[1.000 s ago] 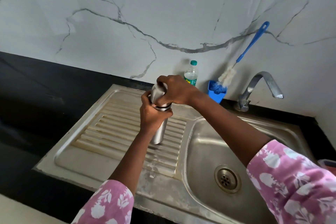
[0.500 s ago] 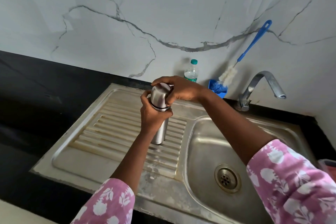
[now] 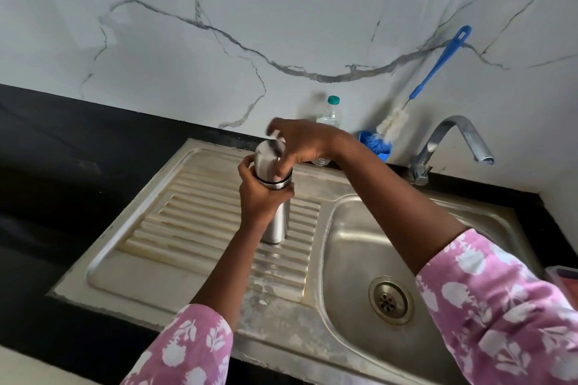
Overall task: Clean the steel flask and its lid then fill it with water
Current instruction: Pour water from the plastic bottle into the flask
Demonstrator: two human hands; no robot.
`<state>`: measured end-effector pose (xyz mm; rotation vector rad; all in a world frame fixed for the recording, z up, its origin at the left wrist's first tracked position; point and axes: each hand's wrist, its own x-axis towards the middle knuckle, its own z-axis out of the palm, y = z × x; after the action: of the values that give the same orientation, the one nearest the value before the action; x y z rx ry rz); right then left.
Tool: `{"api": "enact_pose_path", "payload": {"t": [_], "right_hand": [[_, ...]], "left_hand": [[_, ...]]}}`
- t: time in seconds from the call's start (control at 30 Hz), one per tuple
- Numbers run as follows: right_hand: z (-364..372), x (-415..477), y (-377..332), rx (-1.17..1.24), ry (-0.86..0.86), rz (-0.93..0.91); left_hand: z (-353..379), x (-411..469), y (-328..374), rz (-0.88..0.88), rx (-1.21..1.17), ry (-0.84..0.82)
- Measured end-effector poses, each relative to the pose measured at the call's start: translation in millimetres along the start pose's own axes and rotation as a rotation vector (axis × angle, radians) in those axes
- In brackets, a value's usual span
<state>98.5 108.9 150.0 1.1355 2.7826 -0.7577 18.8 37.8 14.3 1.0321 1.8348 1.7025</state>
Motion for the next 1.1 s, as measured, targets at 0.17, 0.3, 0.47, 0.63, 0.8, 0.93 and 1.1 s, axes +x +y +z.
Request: {"api": "enact_pose_path", "payload": {"t": [0.17, 0.3, 0.47, 0.63, 0.8, 0.93, 1.1], "right_hand": [[15.5, 5.4, 2.7, 0.207, 0.054, -0.095], [26.6, 3.2, -11.3, -0.053, 0.282, 0.110], [12.7, -4.8, -19.7, 0.012, 0.271, 0.193], [-0.1, -7.9, -7.2, -0.045, -0.035, 0.035], [12.8, -5.3, 3.1, 0.106, 0.204, 0.052], [37.3, -6.6, -4.8, 0.026, 0.519, 0.318], [-2.4, -22.2, 4.7, 0.069, 0.328, 0.093]], "left_hand": [[-1.1, -3.5, -12.5, 0.006, -0.012, -0.014], [3.4, -5.6, -18.6, -0.022, 0.016, -0.016], [7.5, -7.9, -18.2, -0.031, -0.014, 0.006], [7.2, -5.2, -16.6, -0.007, -0.017, 0.012], [13.7, -4.8, -11.8, 0.028, 0.023, 0.002], [17.6, -4.4, -5.4, 0.066, 0.013, 0.010], [11.6, 1.3, 14.0, 0.135, -0.024, -0.050]]}}
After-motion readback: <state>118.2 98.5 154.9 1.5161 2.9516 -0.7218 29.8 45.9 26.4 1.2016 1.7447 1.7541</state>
